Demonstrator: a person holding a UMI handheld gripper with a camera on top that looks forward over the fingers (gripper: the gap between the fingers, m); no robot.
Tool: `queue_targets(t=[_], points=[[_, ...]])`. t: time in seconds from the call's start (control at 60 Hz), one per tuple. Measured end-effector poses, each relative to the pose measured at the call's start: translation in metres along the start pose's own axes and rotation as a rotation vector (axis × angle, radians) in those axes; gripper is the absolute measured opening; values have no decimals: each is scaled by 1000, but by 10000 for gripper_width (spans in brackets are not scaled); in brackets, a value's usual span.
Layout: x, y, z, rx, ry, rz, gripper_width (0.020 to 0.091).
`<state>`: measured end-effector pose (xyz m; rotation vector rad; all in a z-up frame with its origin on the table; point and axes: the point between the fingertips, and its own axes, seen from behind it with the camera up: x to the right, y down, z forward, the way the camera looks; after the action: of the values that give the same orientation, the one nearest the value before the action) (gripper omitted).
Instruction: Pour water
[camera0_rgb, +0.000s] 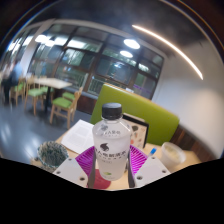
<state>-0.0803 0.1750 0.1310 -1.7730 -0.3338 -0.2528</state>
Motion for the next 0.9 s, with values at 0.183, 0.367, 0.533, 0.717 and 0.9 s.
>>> queue_targets(t=[0.183,0.367,0.533,0.717,0.9], points=[[-5,39,22,-20,-129,380,464],[-17,58,32,-33,-177,352,470],[-19,59,33,-78,-168,335,476],[-14,66,43,-155,-157,338,671],[17,53,11,-152,-147,358,814]])
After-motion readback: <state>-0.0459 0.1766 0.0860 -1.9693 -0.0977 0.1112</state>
